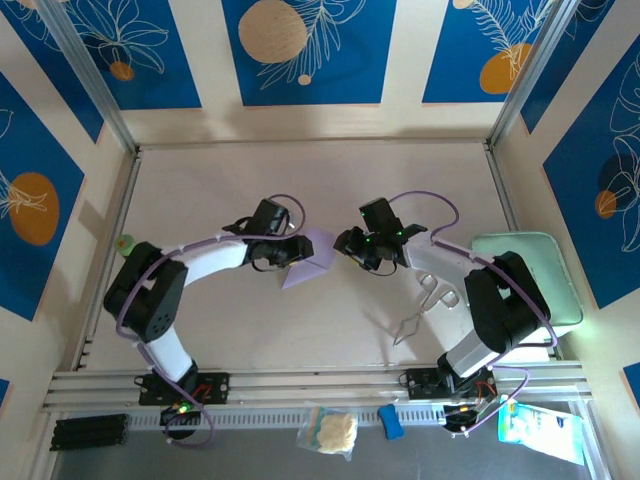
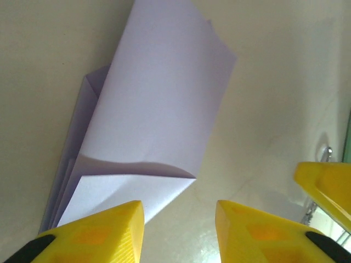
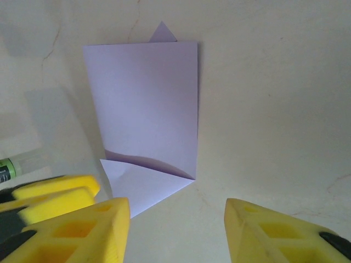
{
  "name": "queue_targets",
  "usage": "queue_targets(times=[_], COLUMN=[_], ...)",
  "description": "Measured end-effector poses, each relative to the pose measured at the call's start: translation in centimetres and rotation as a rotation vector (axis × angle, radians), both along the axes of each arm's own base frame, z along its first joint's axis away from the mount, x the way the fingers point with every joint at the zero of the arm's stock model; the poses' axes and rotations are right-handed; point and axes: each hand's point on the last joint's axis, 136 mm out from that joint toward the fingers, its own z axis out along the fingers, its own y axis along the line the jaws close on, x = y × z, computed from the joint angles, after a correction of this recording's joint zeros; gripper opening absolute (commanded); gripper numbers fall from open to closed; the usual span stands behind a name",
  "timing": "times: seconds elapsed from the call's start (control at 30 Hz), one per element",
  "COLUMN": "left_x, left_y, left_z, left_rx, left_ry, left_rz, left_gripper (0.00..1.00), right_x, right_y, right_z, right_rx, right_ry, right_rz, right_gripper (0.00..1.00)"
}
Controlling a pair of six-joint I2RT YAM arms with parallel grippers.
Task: Fold a paper plane with a square sheet of paper (pick it up from the middle)
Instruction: Move the paper to the center of the table, then fold the wing for the fifth time at the center of the table.
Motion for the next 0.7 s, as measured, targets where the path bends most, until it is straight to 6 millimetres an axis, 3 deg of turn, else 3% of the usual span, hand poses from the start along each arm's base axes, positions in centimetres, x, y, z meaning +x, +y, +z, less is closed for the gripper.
queue_targets(times=[0.1,0.3,0.7], left_x=[-0.2,-1.6,-0.8], left_y=[0.5,1.7,3.5], left_z=[-0.3,-3.4,-5.5], left_rx=[0.015,0.063,0.106], left_ry=[0.0,0.075,0.093], left_rz=[0.021,0.036,0.142], left_gripper=[0.3,0.24,0.17], right_x=[0.0,-0.4,-1.5], right_y=[0.3,1.1,3.0], right_z=[-0.2,-1.5,-3.1], right_rx=[0.018,0.025,0.052], right_ry=[0.011,0.052,0.126], right_rz=[-0.002,0.003,0.012], right_gripper=[0.47,0.46,0.43])
